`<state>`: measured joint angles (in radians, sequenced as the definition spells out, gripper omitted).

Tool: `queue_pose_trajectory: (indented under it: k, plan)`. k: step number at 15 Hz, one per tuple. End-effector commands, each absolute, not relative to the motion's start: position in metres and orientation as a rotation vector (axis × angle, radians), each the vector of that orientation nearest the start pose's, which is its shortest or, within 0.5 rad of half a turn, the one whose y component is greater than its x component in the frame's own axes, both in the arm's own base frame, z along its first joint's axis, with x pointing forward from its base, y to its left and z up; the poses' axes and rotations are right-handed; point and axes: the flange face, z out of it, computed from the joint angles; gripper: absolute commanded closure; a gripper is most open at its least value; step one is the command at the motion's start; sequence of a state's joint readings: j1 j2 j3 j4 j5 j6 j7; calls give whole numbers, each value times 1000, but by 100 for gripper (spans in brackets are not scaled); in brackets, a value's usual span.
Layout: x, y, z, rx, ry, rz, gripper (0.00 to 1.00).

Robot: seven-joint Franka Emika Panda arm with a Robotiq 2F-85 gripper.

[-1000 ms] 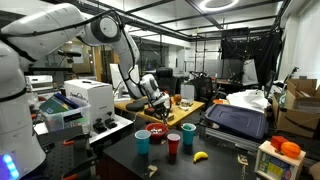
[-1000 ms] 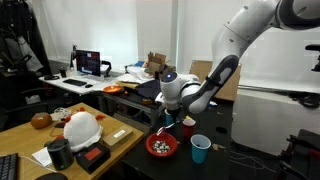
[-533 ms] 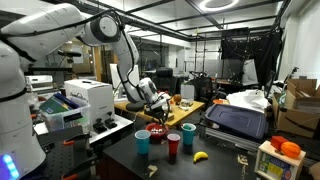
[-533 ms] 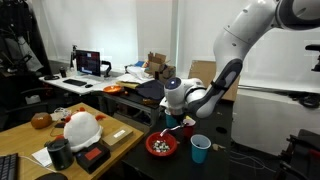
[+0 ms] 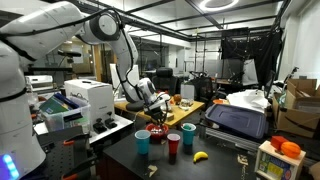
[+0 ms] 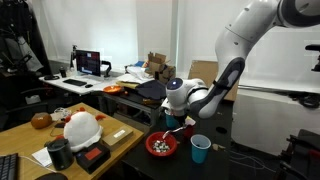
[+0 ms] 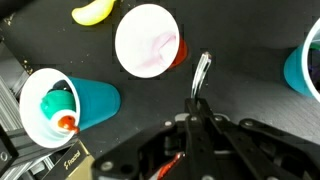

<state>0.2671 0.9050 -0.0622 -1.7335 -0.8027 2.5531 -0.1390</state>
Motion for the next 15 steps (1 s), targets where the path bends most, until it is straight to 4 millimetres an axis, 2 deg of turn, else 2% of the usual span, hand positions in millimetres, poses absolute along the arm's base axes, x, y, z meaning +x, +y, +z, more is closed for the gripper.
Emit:
queue_pose_trajectory:
  k: [1, 5, 10, 15]
  plan:
    - [607, 129, 67, -3159, -1785, 158, 99]
    - [603, 134, 69, -3127, -1795, 179, 99]
    - [594, 158, 74, -3049, -1778, 204, 99]
    - [592, 172, 72, -3047, -1768, 195, 99]
